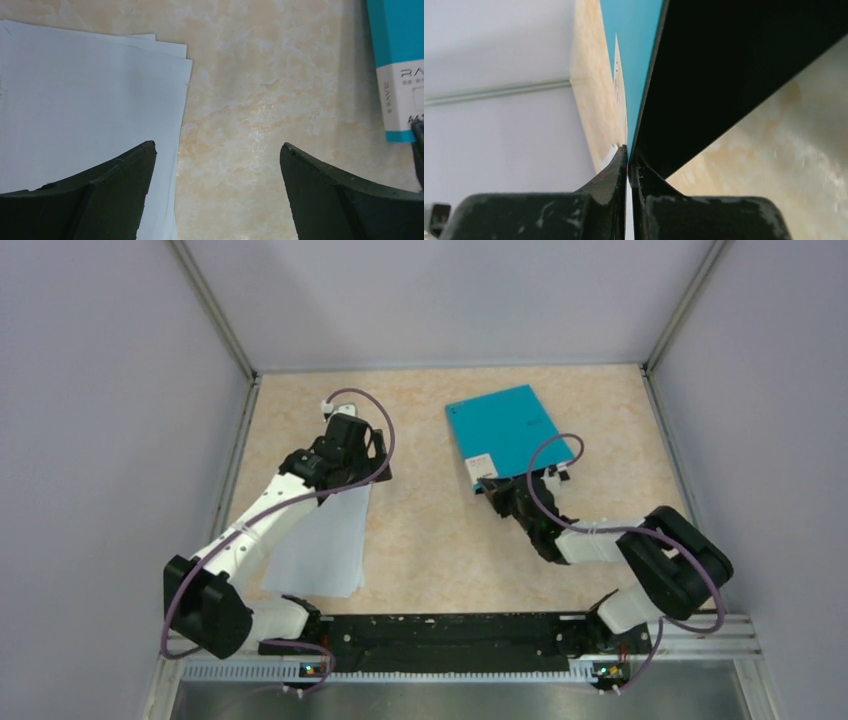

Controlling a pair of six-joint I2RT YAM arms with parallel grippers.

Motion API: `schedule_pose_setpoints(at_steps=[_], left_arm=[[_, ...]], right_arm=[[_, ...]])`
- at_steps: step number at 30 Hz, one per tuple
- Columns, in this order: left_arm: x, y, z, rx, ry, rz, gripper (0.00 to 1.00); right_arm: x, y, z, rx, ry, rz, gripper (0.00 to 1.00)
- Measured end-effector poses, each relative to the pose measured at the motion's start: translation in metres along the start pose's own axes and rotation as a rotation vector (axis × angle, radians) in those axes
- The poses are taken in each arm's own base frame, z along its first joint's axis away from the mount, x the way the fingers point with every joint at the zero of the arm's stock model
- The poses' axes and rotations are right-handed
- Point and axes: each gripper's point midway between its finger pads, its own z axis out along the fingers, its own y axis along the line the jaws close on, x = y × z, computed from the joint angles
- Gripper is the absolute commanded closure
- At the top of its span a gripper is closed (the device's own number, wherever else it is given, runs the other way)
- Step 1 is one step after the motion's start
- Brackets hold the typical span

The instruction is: Put the files into the folder

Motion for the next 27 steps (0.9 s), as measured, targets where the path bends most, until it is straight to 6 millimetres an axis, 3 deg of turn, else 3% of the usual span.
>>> schedule_pose_setpoints(at_steps=[8, 13, 17, 20, 23, 26, 27], left_arm=[[0.029, -0.015, 0.038, 0.008, 0.144, -0.096, 0.01], [0.040, -0.018, 0.048, 0.022, 0.214, -0.160, 0.01], [0.021, -0.002, 0.046, -0.007, 0.202, -0.218, 0.01], [-0.013, 0.014, 0.041, -0.044, 0.136, -0.269, 0.01], [-0.046, 0.030, 0.035, -0.077, 0.063, -0.315, 0.01], [-0.054, 0.042, 0.034, -0.107, 0.041, -0.337, 0.01], [-0.053, 0.047, 0.034, -0.122, 0.045, -0.342, 0.01]], right_arm=[[0.066, -0.012, -0.040, 0.084, -0.024, -0.335, 1.00], [0.093, 0.010, -0.055, 0.113, -0.104, -0.694, 1.00], [0.120, 0.025, -0.056, 0.162, -0.172, -0.998, 1.00], [0.138, 0.018, -0.053, 0.233, -0.219, -1.236, 1.00], [0.153, -0.008, -0.050, 0.327, -0.267, -1.516, 0.77], [0.153, -0.029, -0.056, 0.380, -0.280, -1.686, 0.36], [0.151, -0.035, -0.059, 0.394, -0.281, -1.737, 0.27]])
